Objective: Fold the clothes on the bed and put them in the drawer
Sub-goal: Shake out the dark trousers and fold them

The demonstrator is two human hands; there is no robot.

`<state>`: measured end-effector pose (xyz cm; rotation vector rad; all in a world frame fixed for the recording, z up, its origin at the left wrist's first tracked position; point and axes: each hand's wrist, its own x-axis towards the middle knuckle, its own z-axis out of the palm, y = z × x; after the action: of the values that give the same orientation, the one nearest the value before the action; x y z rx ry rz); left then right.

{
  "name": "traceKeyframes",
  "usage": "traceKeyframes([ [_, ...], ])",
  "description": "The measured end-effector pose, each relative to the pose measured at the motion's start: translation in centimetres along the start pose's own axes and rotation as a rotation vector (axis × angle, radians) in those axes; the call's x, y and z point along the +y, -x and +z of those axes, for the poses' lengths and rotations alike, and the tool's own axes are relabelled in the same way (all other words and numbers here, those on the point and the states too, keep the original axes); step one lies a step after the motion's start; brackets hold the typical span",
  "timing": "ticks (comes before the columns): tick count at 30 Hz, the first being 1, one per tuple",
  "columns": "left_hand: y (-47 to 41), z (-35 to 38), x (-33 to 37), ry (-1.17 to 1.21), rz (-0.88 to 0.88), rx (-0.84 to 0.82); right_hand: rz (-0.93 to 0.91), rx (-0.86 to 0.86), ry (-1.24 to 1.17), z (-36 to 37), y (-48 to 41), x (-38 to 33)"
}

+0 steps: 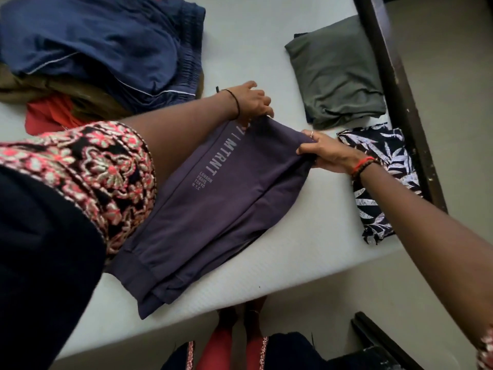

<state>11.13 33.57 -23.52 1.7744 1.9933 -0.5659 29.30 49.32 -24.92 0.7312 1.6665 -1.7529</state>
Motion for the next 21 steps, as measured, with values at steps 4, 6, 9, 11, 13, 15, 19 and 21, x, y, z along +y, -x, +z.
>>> traceKeyframes([
  [4,1.6,-1.7,-1.0,-0.128,0.070,0.081,-0.097,0.052,0.114,1.2,2.8,-1.6],
  [6,3.6,-2.1,-1.4,-0.142,0.123,0.231,-0.173,0.086,0.242,2.6,5.0,-2.8],
  [9,8.1,-1.8,-1.5,-0.128,0.204,0.407,-0.314,0.182,0.510,6.0,8.0,-3.4],
  [11,11.6,-0.6,-1.0,-0.137,0.205,0.486,-0.337,0.236,0.662,9.0,10.0,-3.0],
  [13,15.3,1.3,-0.3,-0.144,0.166,0.516,-0.332,0.218,0.772,13.0,11.7,-2.0],
  [15,19.0,3.8,0.7,-0.136,0.126,0.517,-0.427,0.285,1.019,17.3,12.2,0.3],
  [19,24.2,10.3,3.2,-0.082,0.079,0.473,-0.597,0.387,1.321,23.7,10.4,6.6],
  [21,25.5,13.6,4.8,-0.017,0.048,0.429,-0.514,0.332,1.387,25.5,9.8,8.6],
])
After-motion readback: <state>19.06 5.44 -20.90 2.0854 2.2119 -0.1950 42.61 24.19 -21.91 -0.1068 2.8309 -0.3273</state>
